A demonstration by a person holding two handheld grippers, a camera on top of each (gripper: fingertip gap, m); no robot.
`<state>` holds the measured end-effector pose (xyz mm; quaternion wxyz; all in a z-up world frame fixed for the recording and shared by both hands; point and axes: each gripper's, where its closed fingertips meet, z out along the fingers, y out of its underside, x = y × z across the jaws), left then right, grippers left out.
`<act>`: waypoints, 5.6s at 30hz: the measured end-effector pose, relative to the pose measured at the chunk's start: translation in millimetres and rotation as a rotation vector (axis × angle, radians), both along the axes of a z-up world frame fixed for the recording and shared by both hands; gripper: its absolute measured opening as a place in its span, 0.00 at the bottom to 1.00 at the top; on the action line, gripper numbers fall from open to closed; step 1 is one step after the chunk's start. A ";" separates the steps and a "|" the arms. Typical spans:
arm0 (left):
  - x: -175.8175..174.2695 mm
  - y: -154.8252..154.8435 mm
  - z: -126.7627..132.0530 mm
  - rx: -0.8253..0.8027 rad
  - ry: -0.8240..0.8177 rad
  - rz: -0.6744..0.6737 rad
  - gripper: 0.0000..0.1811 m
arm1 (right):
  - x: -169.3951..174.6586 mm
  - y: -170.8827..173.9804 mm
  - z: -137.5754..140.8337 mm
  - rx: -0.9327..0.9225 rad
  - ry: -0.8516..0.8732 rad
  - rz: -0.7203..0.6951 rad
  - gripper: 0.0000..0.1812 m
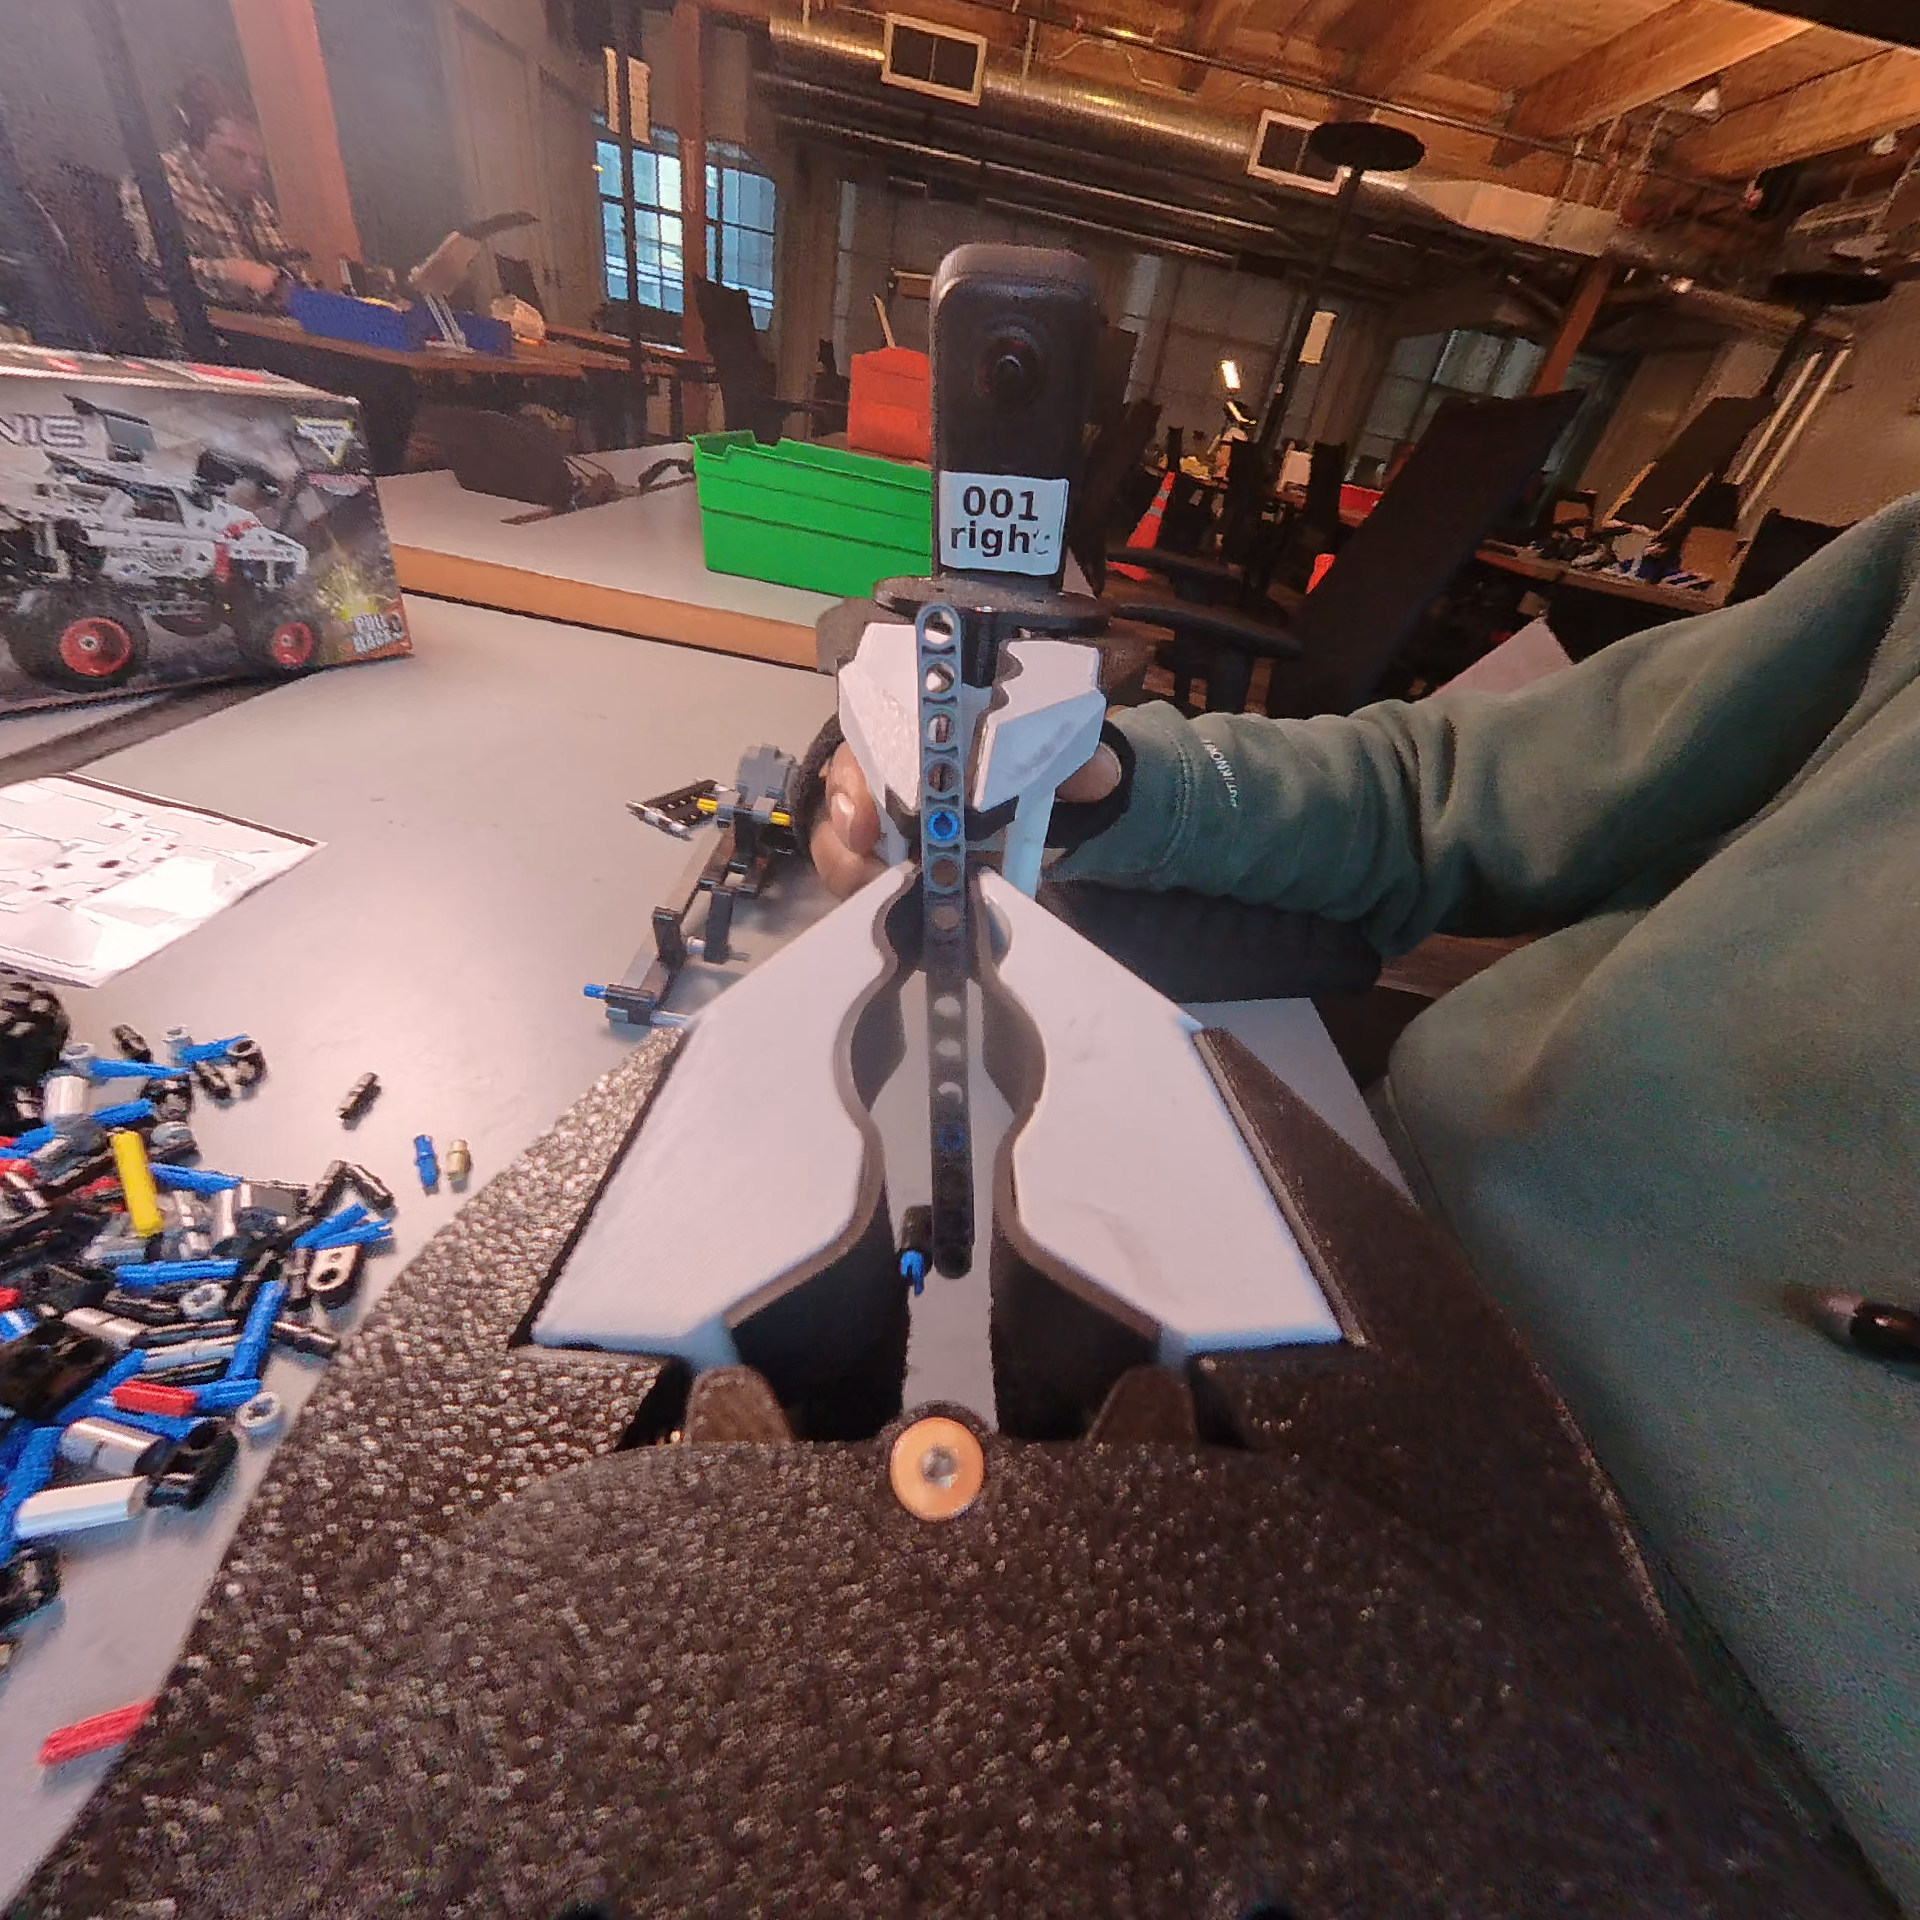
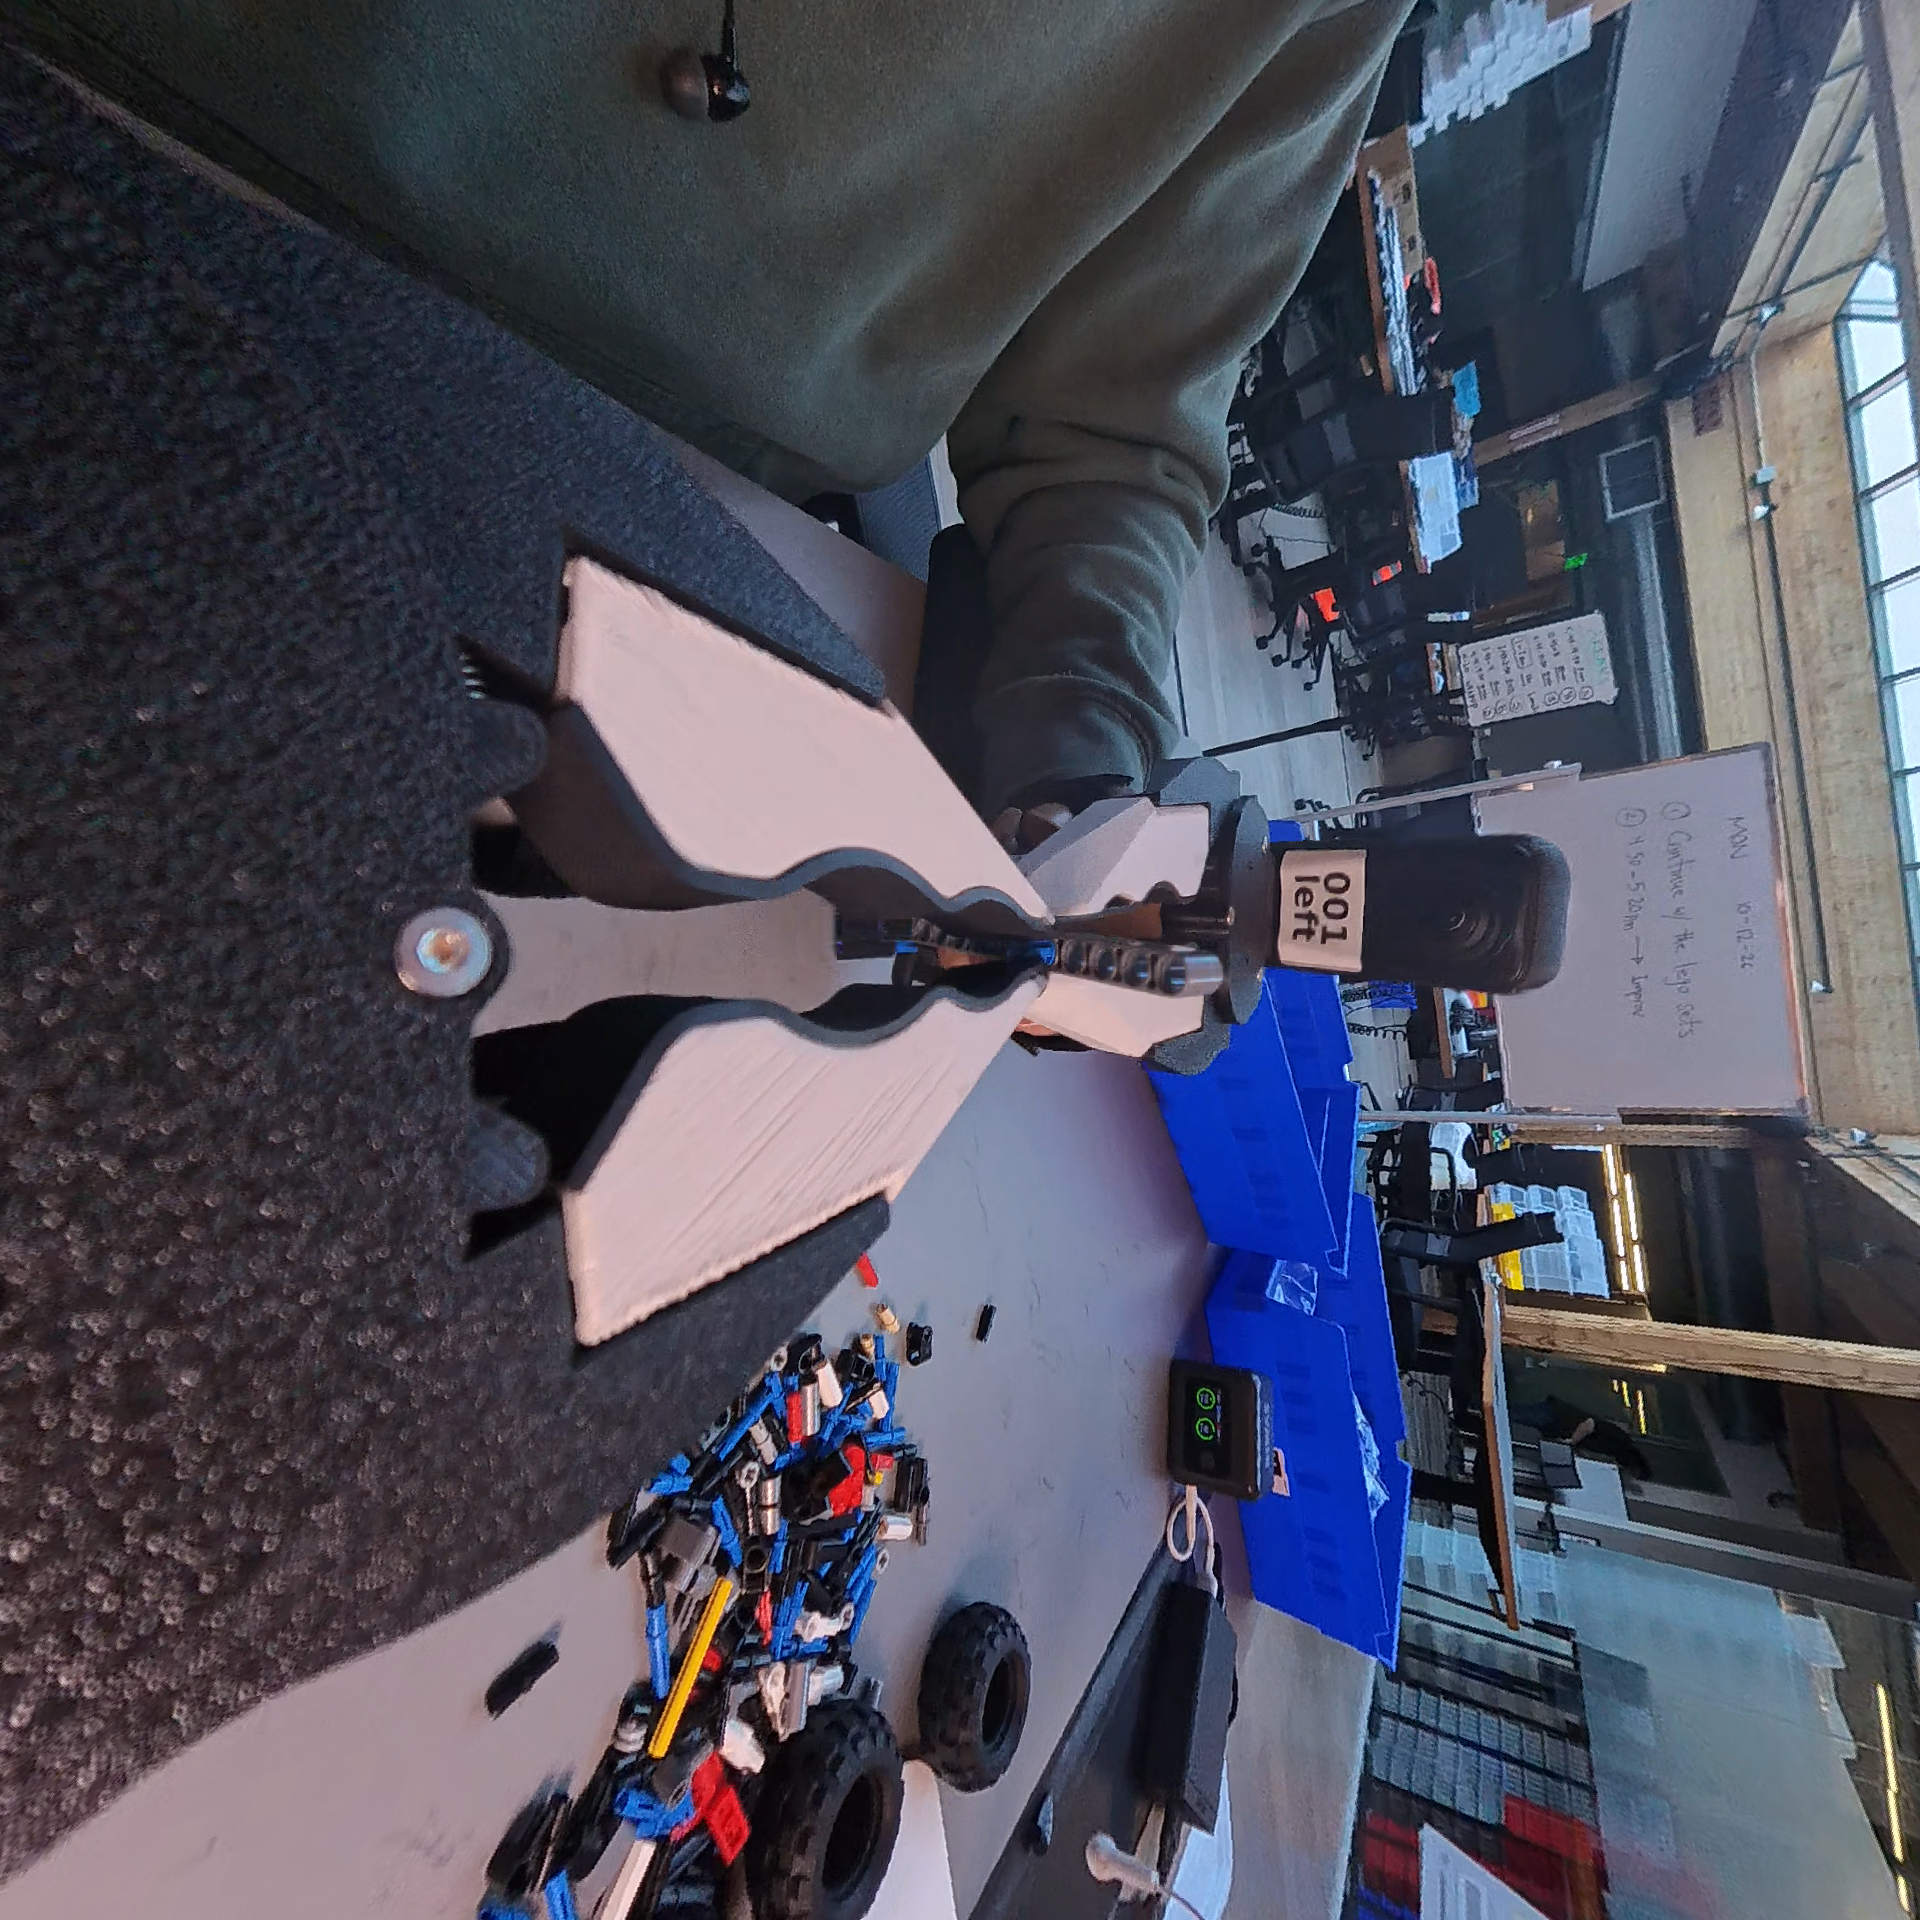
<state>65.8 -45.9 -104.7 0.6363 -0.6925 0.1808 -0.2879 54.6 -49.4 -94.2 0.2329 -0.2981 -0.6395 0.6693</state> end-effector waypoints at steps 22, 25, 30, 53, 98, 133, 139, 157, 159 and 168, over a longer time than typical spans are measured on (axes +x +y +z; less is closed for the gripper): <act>-100.4 -0.2 43.9 0.147 -0.129 0.388 0.04 | -88.1 64.1 -49.1 0.461 -0.188 -0.395 0.01; -111.8 7.5 19.8 0.074 -0.183 0.442 0.04 | -120.9 80.9 -86.0 0.753 -0.251 -0.434 0.02; -110.2 5.0 13.6 0.037 -0.314 0.374 0.04 | -142.3 96.2 -123.9 0.995 -0.301 -0.437 0.09; -86.1 -19.6 58.8 0.287 -0.504 0.163 0.04 | -74.0 -48.7 -6.4 0.039 -0.127 0.075 0.12; -60.8 -2.6 -47.4 -0.251 0.215 0.195 0.04 | -27.2 15.8 8.2 0.049 -0.090 0.231 0.03; -22.6 -7.6 -25.5 0.078 0.670 0.236 0.04 | -7.6 -23.8 -23.4 0.725 0.212 0.063 0.03; -9.9 -10.2 -19.6 0.166 0.757 0.232 0.04 | 6.2 -27.6 -19.6 0.842 0.308 0.011 0.03; -2.2 -15.6 -16.1 0.202 0.800 0.209 0.03 | 18.9 -29.1 -12.2 0.772 0.323 0.021 0.04; -2.7 -15.7 -16.7 0.200 0.801 0.210 0.02 | 20.2 -29.2 -11.5 0.770 0.321 0.023 0.03; -4.4 -17.4 -3.4 0.236 0.715 0.222 0.02 | 18.4 -27.9 6.4 0.672 0.315 -0.027 0.20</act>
